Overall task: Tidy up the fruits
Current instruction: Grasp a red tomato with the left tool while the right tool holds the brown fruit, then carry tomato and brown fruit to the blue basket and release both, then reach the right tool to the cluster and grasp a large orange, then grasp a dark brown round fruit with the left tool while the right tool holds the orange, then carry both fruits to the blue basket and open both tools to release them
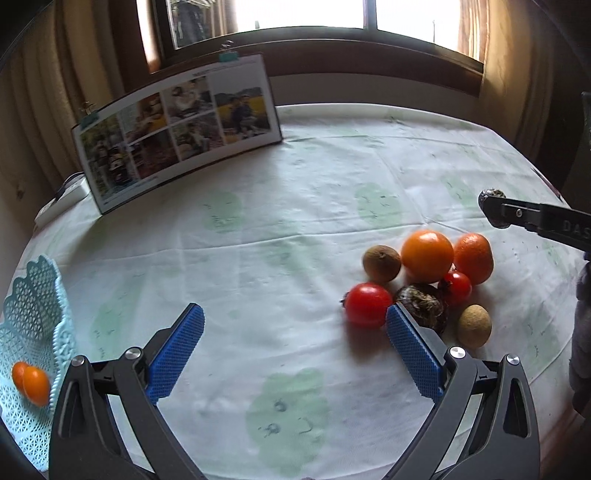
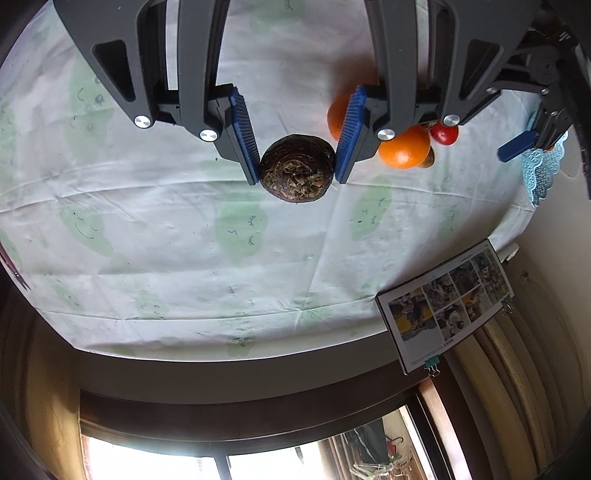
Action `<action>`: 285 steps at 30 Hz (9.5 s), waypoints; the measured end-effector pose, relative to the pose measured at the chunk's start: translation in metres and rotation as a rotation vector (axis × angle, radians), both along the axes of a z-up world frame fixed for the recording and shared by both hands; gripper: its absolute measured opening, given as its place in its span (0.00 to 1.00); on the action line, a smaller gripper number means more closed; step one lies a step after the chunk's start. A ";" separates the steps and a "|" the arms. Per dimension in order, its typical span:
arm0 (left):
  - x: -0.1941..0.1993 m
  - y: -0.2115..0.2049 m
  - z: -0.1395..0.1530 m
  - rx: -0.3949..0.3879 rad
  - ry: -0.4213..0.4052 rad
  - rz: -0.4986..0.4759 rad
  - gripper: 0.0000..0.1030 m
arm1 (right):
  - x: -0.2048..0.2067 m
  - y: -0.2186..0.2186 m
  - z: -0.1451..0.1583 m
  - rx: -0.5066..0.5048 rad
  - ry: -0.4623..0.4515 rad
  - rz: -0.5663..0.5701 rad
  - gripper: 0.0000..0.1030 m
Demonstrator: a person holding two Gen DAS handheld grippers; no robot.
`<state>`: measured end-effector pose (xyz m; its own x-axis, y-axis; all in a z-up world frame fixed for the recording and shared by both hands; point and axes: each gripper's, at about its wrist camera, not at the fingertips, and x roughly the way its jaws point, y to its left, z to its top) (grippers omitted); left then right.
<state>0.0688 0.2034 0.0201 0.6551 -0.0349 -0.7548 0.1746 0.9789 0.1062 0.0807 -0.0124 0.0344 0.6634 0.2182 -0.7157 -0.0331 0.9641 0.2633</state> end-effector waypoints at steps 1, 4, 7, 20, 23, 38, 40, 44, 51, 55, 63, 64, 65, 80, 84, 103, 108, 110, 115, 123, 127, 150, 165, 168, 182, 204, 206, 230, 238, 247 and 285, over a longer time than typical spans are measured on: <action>0.001 -0.003 -0.002 -0.001 0.005 -0.008 0.97 | -0.002 0.000 0.001 0.004 -0.003 0.002 0.41; 0.004 -0.004 -0.004 -0.014 0.010 -0.013 0.97 | -0.005 -0.002 0.001 0.016 -0.010 0.005 0.41; 0.008 -0.001 -0.005 -0.046 0.035 -0.017 0.93 | -0.006 -0.003 0.000 0.026 -0.009 0.005 0.41; 0.013 -0.006 -0.012 -0.030 0.048 -0.034 0.83 | -0.008 0.000 -0.005 0.041 -0.006 0.016 0.41; 0.015 -0.006 -0.013 -0.064 0.063 -0.043 0.69 | -0.008 0.000 -0.006 0.043 -0.006 0.016 0.41; 0.003 0.010 -0.010 -0.193 0.092 -0.037 0.32 | -0.018 0.008 0.006 0.025 -0.042 0.018 0.41; -0.001 0.016 -0.006 -0.197 0.079 -0.018 0.31 | -0.021 0.011 0.010 0.026 -0.050 0.025 0.41; -0.012 0.027 0.006 -0.164 0.023 0.024 0.32 | -0.025 0.024 0.018 0.026 -0.068 0.051 0.41; -0.035 0.066 0.034 -0.127 -0.093 0.140 0.32 | -0.031 0.059 0.030 0.023 -0.090 0.120 0.41; -0.047 0.098 0.049 -0.115 -0.145 0.221 0.32 | -0.033 0.083 0.035 0.023 -0.097 0.164 0.41; -0.065 0.160 0.059 -0.097 -0.184 0.363 0.32 | -0.037 0.135 0.041 0.018 -0.103 0.260 0.41; -0.067 0.166 0.059 -0.096 -0.184 0.374 0.32 | -0.037 0.142 0.041 0.017 -0.105 0.273 0.41; -0.069 0.173 0.058 -0.096 -0.183 0.387 0.32 | -0.038 0.149 0.042 0.016 -0.105 0.286 0.41; -0.097 0.230 0.047 -0.106 -0.179 0.508 0.61 | -0.050 0.239 0.048 0.000 -0.111 0.462 0.41; -0.104 0.239 0.052 -0.104 -0.206 0.529 0.68 | -0.055 0.263 0.048 -0.001 -0.113 0.512 0.41; -0.124 0.268 0.054 -0.094 -0.239 0.610 0.82 | -0.058 0.327 0.036 0.011 -0.076 0.611 0.49; -0.123 0.264 0.057 -0.108 -0.244 0.610 0.82 | -0.057 0.315 0.038 0.015 -0.080 0.583 0.49; -0.121 0.260 0.057 -0.111 -0.244 0.601 0.82 | -0.057 0.309 0.038 0.015 -0.084 0.570 0.49; -0.116 0.243 0.060 -0.110 -0.244 0.560 0.83 | -0.058 0.288 0.040 0.011 -0.099 0.521 0.49; -0.103 0.205 0.064 -0.102 -0.250 0.480 0.91 | -0.049 0.226 0.043 0.010 -0.107 0.388 0.49; -0.097 0.190 0.063 -0.097 -0.244 0.445 0.91 | -0.044 0.187 0.037 0.016 -0.097 0.302 0.49; -0.065 0.095 0.050 -0.064 -0.180 0.257 0.94 | -0.030 0.035 -0.005 0.028 -0.008 0.013 0.49; -0.055 0.076 0.040 -0.043 -0.144 0.230 0.94 | -0.009 0.030 -0.026 0.112 0.061 0.051 0.42; -0.051 0.072 0.037 -0.044 -0.132 0.224 0.94 | -0.010 0.030 -0.025 0.108 0.057 0.058 0.38; -0.036 0.003 0.012 -0.063 -0.066 0.002 0.89 | -0.036 0.003 -0.011 0.065 0.000 -0.002 0.38; -0.013 -0.046 -0.025 -0.079 0.079 -0.164 0.64 | -0.040 -0.009 -0.016 0.102 -0.004 -0.022 0.38; -0.013 -0.045 -0.024 -0.098 0.084 -0.175 0.50 | -0.040 -0.009 -0.016 0.099 -0.006 -0.020 0.38; -0.042 0.027 0.024 -0.118 -0.064 0.006 0.40 | -0.046 0.029 0.009 0.068 -0.056 0.032 0.38; -0.063 0.081 0.051 -0.084 -0.167 0.161 0.40 | -0.048 0.056 0.021 0.065 -0.077 0.079 0.38; -0.086 0.148 0.060 -0.048 -0.210 0.338 0.40 | -0.050 0.089 0.029 0.059 -0.089 0.143 0.38; -0.132 0.264 0.055 -0.077 -0.249 0.627 0.75 | -0.065 0.308 0.052 0.052 -0.119 0.581 0.38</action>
